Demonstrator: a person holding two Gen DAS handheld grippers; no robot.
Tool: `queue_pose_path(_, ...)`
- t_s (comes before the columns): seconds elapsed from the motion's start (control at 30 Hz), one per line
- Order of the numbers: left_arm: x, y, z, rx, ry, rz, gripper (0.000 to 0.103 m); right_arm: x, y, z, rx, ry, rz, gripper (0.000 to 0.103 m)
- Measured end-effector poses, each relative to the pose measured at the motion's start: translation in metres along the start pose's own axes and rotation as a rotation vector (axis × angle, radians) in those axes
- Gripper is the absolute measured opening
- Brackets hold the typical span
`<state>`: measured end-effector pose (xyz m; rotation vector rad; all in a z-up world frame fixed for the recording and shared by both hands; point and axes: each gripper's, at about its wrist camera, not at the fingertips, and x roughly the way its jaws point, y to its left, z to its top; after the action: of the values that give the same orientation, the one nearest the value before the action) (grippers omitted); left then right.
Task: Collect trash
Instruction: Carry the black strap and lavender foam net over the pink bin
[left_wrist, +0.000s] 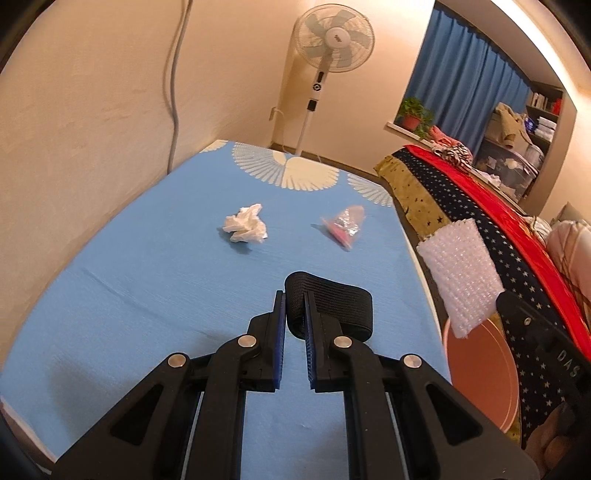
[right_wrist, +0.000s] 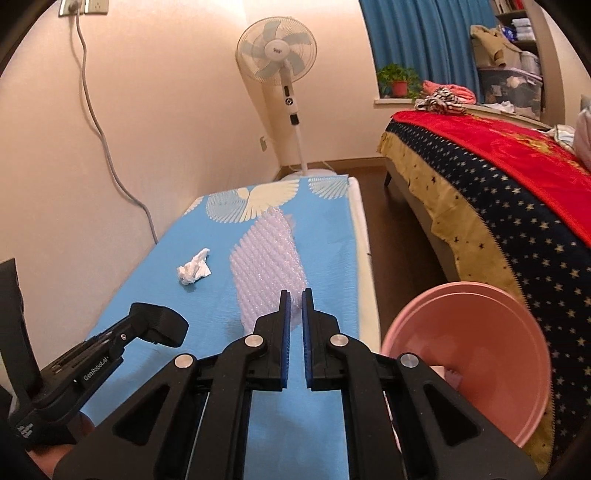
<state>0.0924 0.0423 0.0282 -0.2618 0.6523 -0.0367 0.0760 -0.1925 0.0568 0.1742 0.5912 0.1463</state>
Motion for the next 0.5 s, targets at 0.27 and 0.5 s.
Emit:
queue_pose_path(0.27,-0.02,-0.015,-0.001,0.047,-0.029,-0.029,0.01,-0.038,-0.015,-0.002,0.021,-0.045,-0.026,0.006)
queue_pose_path(0.5,-0.029,-0.023,-0.005,0.072,-0.042,-0.056,0.01,-0.056,-0.026,-0.003,0.034,-0.067,-0.047,0.006)
